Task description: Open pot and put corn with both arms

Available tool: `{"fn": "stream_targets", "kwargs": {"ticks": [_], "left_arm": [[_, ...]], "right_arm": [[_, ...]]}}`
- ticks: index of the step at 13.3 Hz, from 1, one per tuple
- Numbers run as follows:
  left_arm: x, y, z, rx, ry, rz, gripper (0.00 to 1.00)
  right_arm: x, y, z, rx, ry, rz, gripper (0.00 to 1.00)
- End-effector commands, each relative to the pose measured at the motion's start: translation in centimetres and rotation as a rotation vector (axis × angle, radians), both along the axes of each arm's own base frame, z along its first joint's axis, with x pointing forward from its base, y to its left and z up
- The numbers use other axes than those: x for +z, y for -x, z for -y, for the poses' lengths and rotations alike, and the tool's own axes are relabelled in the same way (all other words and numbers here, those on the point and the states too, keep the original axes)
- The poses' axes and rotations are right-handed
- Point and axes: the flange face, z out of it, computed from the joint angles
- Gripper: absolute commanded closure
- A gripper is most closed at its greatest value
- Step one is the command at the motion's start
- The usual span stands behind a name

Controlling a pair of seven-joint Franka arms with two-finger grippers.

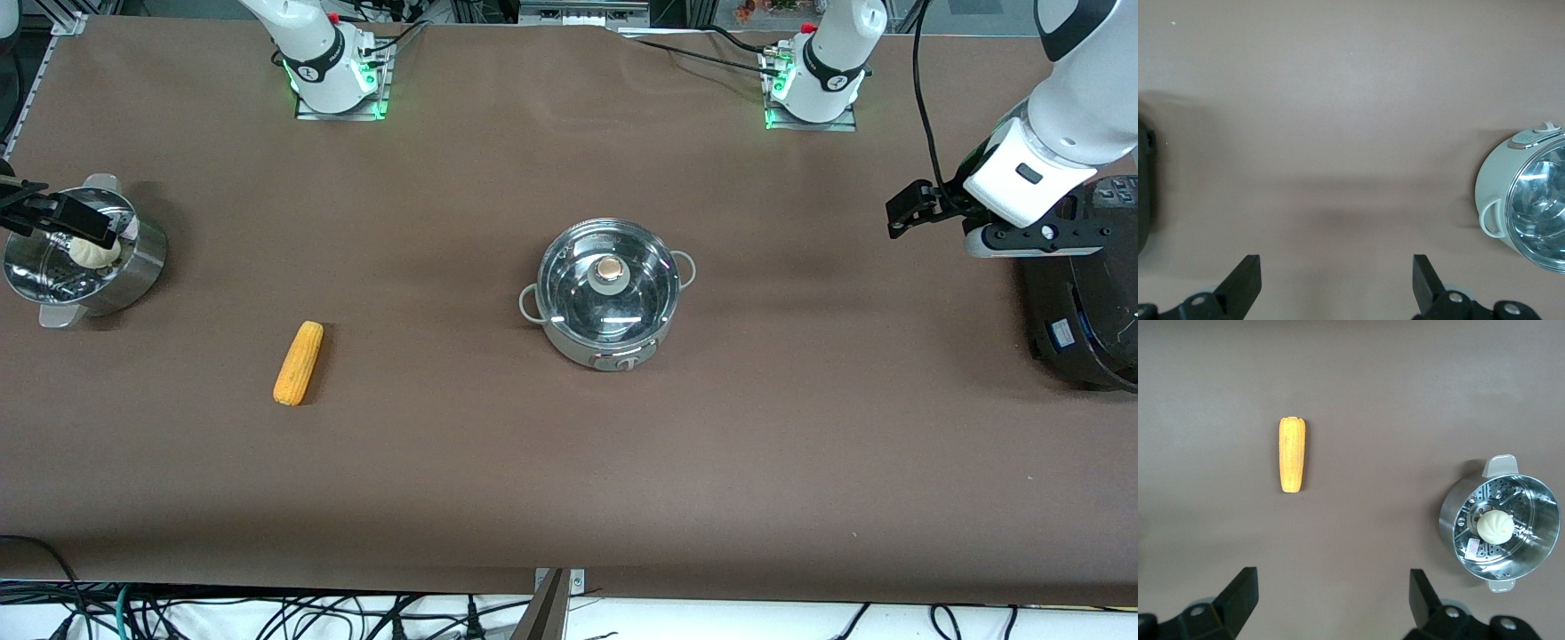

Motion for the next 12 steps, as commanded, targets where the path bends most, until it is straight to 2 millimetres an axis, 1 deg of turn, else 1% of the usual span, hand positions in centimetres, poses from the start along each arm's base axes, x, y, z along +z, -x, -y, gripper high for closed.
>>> {"fn": "stream_targets", "kwargs": {"ticks": [1,5,6,7,8,9,10,11,12], "left_arm": [[0.3,0.1,0.0,-0.022,0.006,-0.01,0.0],[-1.0,-0.5,0.4,-0.029,0.003,-0.032,0.0],[-1.1,-0.8,0.9,-0.037,0.004,-0.03,0.0],[-0.9,-1.2,2.4,-0.063,0.007,-0.021,0.0],[-0.8,-1.4,5.3,-0.108,0.01,-0.017,0.0],[-1.8,-1.7,7.7,-0.144,0.009,-0.03,0.0],[-2.5,-1.6,11.3,-0.163,0.007,-0.036,0.0],[-2.8,-1.4,15.1,-0.149,0.011,-0.036,0.0],[-3.9,-1.4,17.8,-0.106,0.006,-0.046,0.0]], "right_arm": [[0.5,-0.2,0.2,0.006,-0.011,0.009,0.0],[0.5,-0.2,0.2,0.006,-0.011,0.009,0.0],[0.5,-0.2,0.2,0.006,-0.013,0.009,0.0],[0.5,-0.2,0.2,0.006,-0.013,0.009,0.0],[0.5,-0.2,0.2,0.006,-0.012,0.009,0.0],[0.5,-0.2,0.2,0.006,-0.013,0.009,0.0],[0.5,-0.2,0.3,0.004,-0.013,0.009,0.0],[0.5,-0.2,0.2,0.006,-0.013,0.009,0.0],[0.5,-0.2,0.4,0.003,-0.013,0.009,0.0]]}}
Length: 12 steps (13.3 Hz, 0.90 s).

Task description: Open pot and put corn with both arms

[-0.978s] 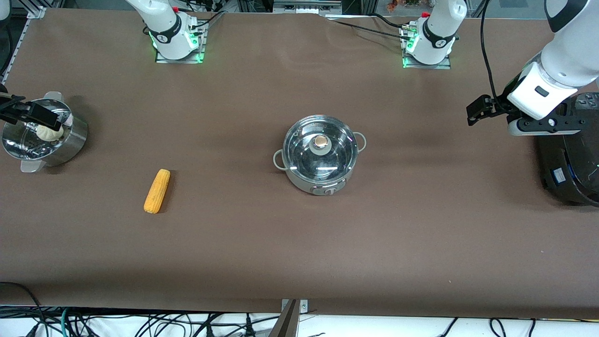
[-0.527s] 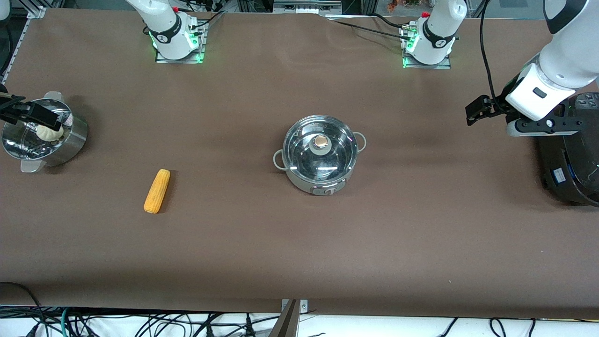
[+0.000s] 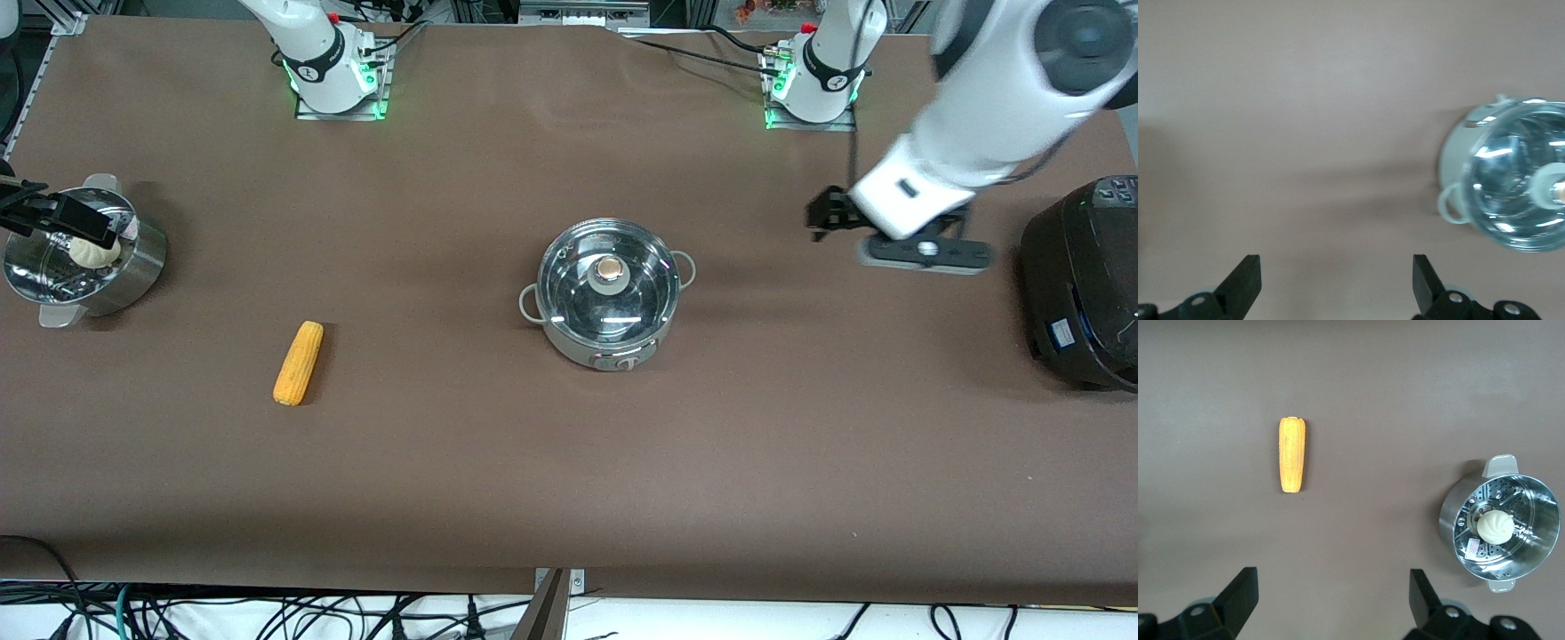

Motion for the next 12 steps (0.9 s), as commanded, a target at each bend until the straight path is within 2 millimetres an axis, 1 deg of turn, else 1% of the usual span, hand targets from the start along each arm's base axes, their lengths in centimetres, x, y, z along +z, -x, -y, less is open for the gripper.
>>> {"fn": "stream_targets", "kwargs": {"ticks": [1,3,4,5,6,7,8,9,11,12], "left_arm": [[-2.9,0.0,9.3,0.042,-0.004,-0.035,0.0],[-6.8,1.7,16.7,0.04,-0.022,-0.037,0.0],[-8.3,2.3,18.9,0.067,-0.018,-0.026,0.0],[-10.4,2.1,20.4,0.054,-0.006,-0.012,0.0],[-12.6,2.8,22.2,0.028,0.0,-0.011,0.0],[-14.5,2.9,23.1,0.018,-0.003,-0.02,0.0],[-15.3,2.5,23.5,0.021,0.009,-0.008,0.0],[-16.0,2.5,24.1,0.014,0.024,0.005,0.0],[-18.2,2.1,24.6,0.013,0.026,0.004,0.0],[-18.5,2.2,24.7,0.011,0.024,0.0,0.0]], "right_arm": [[0.5,-0.2,0.4,0.002,-0.013,0.009,0.0],[0.5,-0.2,0.3,-0.006,-0.011,0.01,0.0],[0.1,-0.4,0.4,-0.008,-0.009,0.003,0.0],[-1.0,-0.9,0.4,-0.008,-0.01,-0.016,0.0],[-3.1,-1.8,0.1,-0.006,-0.013,-0.045,0.0],[-5.8,-3.0,-0.2,0.015,-0.019,-0.084,0.0],[-7.4,-3.9,-0.7,0.018,-0.045,-0.083,0.0],[-9.8,-5.1,-1.2,0.012,-0.099,-0.081,0.0],[-15.4,-7.4,-1.9,-0.007,-0.169,-0.088,0.0],[-18.3,-8.3,-1.8,-0.013,-0.173,-0.095,0.0]]}}
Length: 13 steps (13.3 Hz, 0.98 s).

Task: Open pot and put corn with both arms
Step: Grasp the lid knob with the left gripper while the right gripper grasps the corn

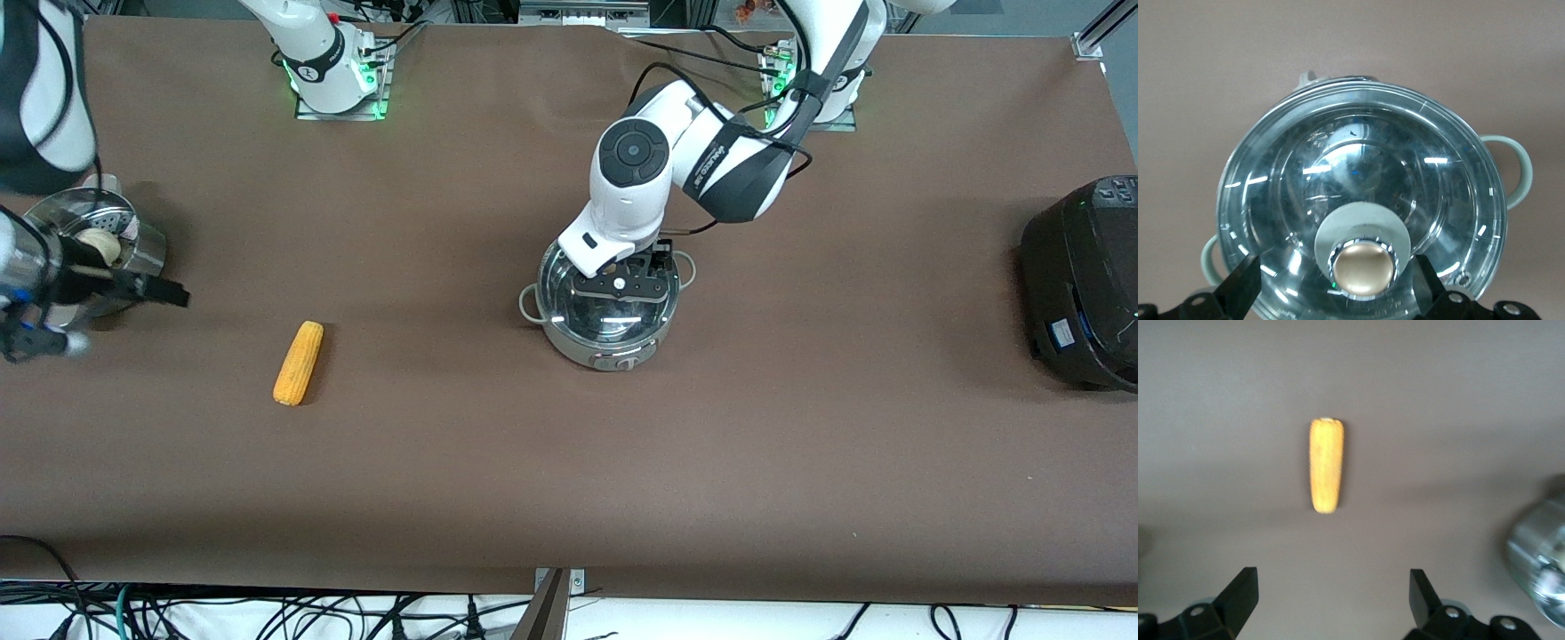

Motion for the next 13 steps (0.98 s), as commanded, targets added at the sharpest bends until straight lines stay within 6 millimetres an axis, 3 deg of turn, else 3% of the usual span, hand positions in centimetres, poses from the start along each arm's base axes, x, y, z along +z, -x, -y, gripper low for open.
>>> {"fn": "stream_targets", "kwargs": {"ticks": [1,5,6,7,8,9,10,12,13], "left_arm": [[-1.0,-0.4,0.7,0.002,0.01,-0.01,0.0],[-2.5,0.2,1.6,-0.013,-0.003,-0.027,0.0],[-2.8,0.3,1.7,-0.015,-0.004,-0.029,0.0],[-2.8,0.4,1.9,-0.02,-0.003,-0.027,0.11],[-2.8,0.4,1.9,-0.023,-0.002,-0.026,0.37],[-2.5,0.3,1.9,-0.045,0.002,-0.023,0.71],[-2.2,0.3,1.7,-0.057,0.003,-0.023,0.86],[-1.3,0.1,1.7,-0.05,0.01,-0.014,1.0],[-0.3,0.0,1.5,-0.047,0.016,-0.005,1.0]], "right_arm": [[-7.0,-2.2,-0.1,-0.01,-0.036,-0.017,0.0],[-17.3,-1.3,-2.4,-0.005,-0.016,0.076,0.0],[-19.0,-0.8,-3.1,-0.005,-0.011,0.104,0.0],[-20.4,-0.4,-3.6,-0.002,-0.007,0.118,0.0],[-21.5,-0.1,-3.9,-0.002,-0.005,0.13,0.0],[-22.7,0.1,-3.8,-0.004,-0.003,0.142,0.0],[-23.8,0.4,-3.8,-0.007,0.001,0.156,0.0],[-26.3,1.4,-3.7,-0.009,0.007,0.179,0.0],[-27.2,1.8,-3.6,-0.011,0.01,0.185,0.0]]}}
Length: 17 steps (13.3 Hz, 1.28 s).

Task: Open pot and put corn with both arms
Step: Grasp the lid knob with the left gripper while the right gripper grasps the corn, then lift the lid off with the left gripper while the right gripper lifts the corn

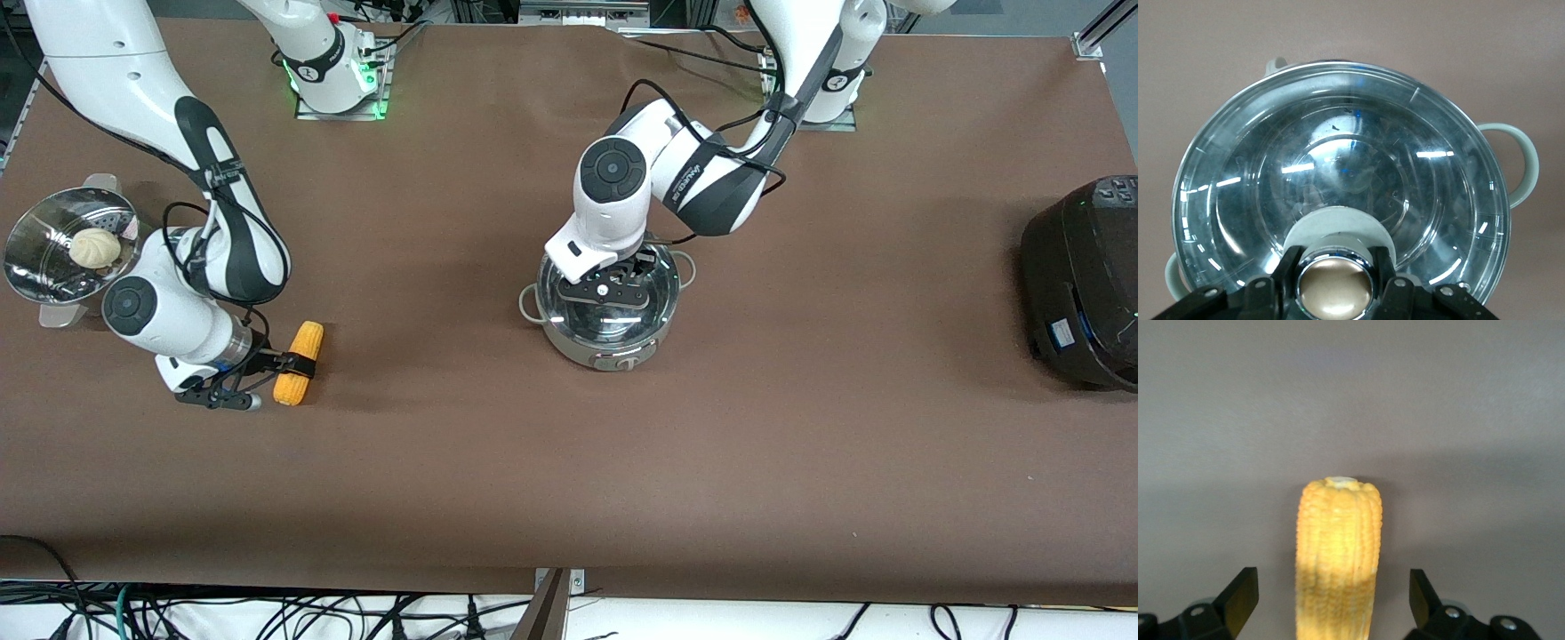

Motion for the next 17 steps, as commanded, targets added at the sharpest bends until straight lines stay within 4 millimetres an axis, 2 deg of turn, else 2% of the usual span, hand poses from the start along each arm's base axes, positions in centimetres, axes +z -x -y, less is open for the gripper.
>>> {"fn": "stream_targets", "kwargs": {"ticks": [1,2,3,4,5,6,7,8,9,10,11,12,13,14,16,17], "left_arm": [[3.1,-0.8,-0.7,0.001,0.025,0.018,1.0],[4.9,-1.2,-1.6,0.012,0.026,0.027,1.0],[6.8,-2.5,-3.4,0.037,0.031,0.043,1.0],[8.9,-3.7,-5.2,0.067,0.042,0.065,1.0],[11.1,-4.8,-7.6,0.102,0.041,0.074,1.0],[13.1,-6.1,-11.2,0.128,0.024,0.053,1.0],[14.7,-6.9,-15.3,0.075,0.011,0.021,1.0],[15.4,-7.7,-20.0,-0.005,0.011,-0.022,1.0],[15.5,-9.3,-25.6,-0.075,0.025,-0.057,1.0],[15.1,-10.6,-30.8,-0.124,0.044,-0.073,1.0],[13.4,-11.5,-35.5,-0.13,0.047,-0.094,1.0],[11.5,-12.1,-38.0,-0.125,0.041,-0.106,1.0],[9.0,-12.2,-38.8,-0.123,0.02,-0.12,1.0],[6.5,-11.9,-39.0,-0.126,-0.01,-0.118,1.0],[0.3,-10.5,-39.2,-0.131,-0.013,-0.104,0.99],[-2.7,-9.7,-39.3,-0.133,-0.009,-0.083,0.97]], "right_arm": [[-2.3,1.4,0.1,-0.021,-0.006,0.024,0.05],[-2.9,1.7,-0.2,-0.018,-0.007,0.029,0.22],[-3.1,1.9,-0.5,-0.015,-0.01,0.024,0.58],[-2.5,1.8,-1.2,-0.001,-0.015,0.03,0.83],[-1.2,1.6,-2.1,0.019,-0.024,0.036,0.92],[1.1,1.5,-2.5,0.028,-0.031,0.004,0.94],[4.5,1.3,-2.8,0.033,-0.037,-0.028,0.94],[8.4,1.4,-4.0,0.037,-0.047,-0.067,0.94],[13.0,1.5,-6.3,0.023,-0.06,-0.097,0.94],[17.5,1.4,-8.9,-0.01,-0.07,-0.121,0.94],[21.9,1.5,-13.2,-0.043,-0.087,-0.146,0.94],[25.8,1.8,-18.0,-0.078,-0.098,-0.146,0.94],[27.5,2.7,-23.6,-0.112,-0.107,-0.14,0.93],[28.1,3.8,-28.3,-0.124,-0.109,-0.127,0.93],[27.7,5.6,-35.9,-0.066,-0.12,-0.093,0.93],[26.9,6.6,-39.3,-0.06,-0.123,-0.07,0.93]]}}
